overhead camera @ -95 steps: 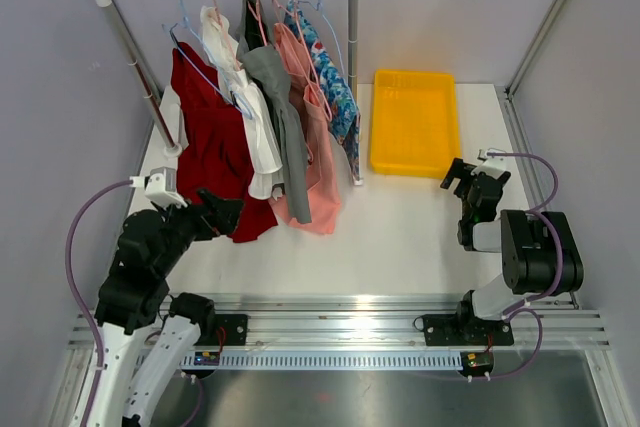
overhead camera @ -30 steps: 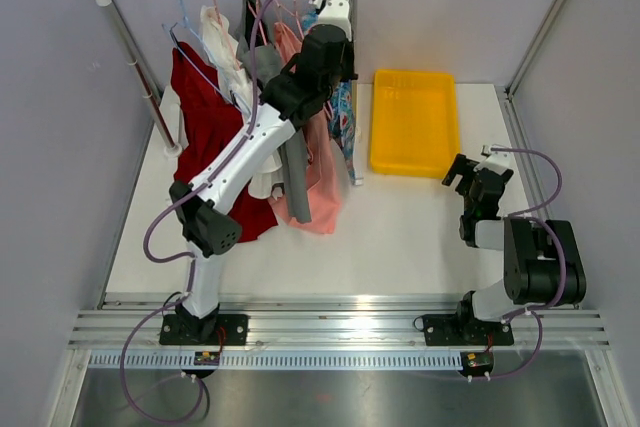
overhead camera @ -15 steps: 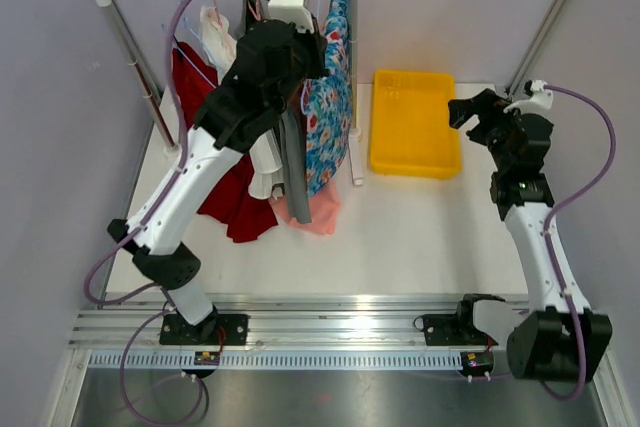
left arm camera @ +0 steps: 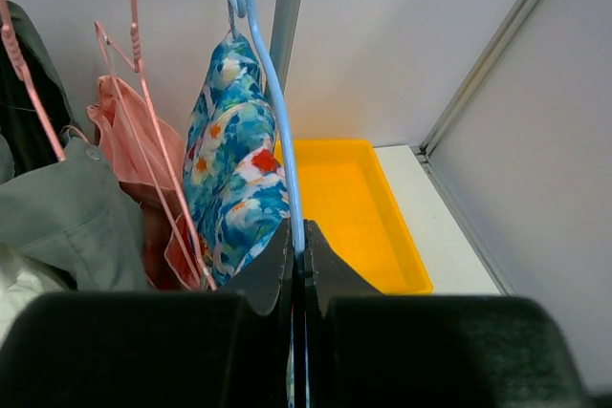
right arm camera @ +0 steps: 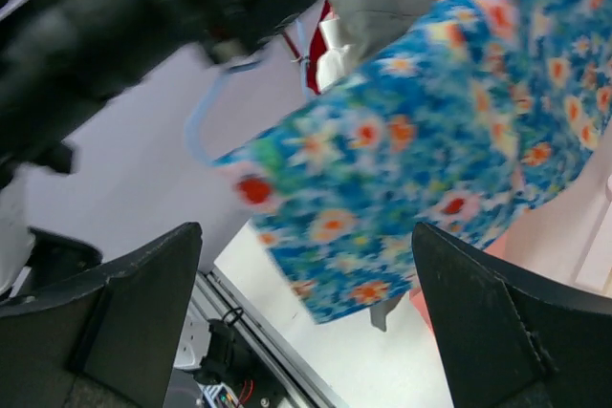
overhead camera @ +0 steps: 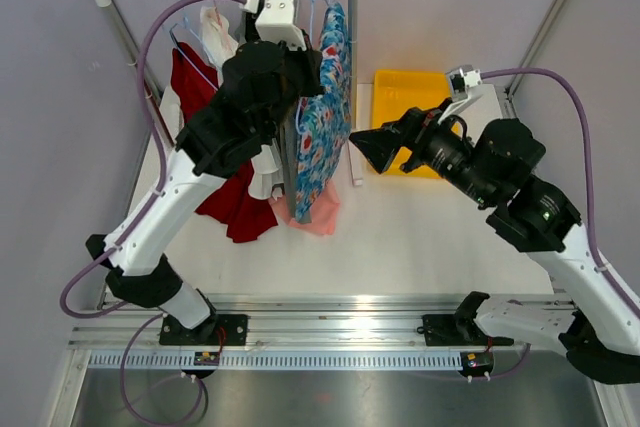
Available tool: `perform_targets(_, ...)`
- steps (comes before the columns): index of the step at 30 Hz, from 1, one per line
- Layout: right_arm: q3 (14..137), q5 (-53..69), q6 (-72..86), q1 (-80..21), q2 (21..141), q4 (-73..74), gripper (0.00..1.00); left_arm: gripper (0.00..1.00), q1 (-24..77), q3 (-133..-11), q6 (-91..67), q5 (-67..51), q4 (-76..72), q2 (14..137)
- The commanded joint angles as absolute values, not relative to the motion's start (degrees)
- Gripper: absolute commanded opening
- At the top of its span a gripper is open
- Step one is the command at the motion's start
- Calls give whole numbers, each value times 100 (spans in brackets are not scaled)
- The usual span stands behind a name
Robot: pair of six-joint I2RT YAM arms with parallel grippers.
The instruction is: Remove the skirt from the hanger
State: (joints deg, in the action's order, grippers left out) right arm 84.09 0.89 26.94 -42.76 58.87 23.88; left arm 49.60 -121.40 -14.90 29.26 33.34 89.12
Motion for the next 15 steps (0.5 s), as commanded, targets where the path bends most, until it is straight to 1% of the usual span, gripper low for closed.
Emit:
perform_targets(1,8902,-2141,2101,-5403,6195,3611,99,0,5062,-12646,-1398,3567,2874,9359)
perform_targets(2,9069,-2432,2083,-5701,6431,3839,99,0,5062,-12961,-1363,3681,2944,9595)
perform_targets(3,9157,-3009,2040,-6165,6555,3937,99,0,5062,-13190,-1319,3726,2979,9737)
perform_targets(5,9333,-3469,2013,-6572,6967,4138,99,0,5062,-13673,-1196,3770,3006,9948)
perform_targets(6,9386,-3907,2039,-6827,7092,4183,99,0,5071,-13806,-1143,3762,3006,10115)
perform_targets(9,9518,-4418,2109,-6961,7505,4271,100,0,5062,-14001,-1134,3692,3024,10187)
perform_targets(12,9414,-4701,2241,-6961,7646,4166,99,0,5071,-13643,-1143,3648,2848,10011)
perform_targets(15,9159,-4711,2284,-6961,7655,3920,99,0,5071,-13588,-1029,3656,2777,9896)
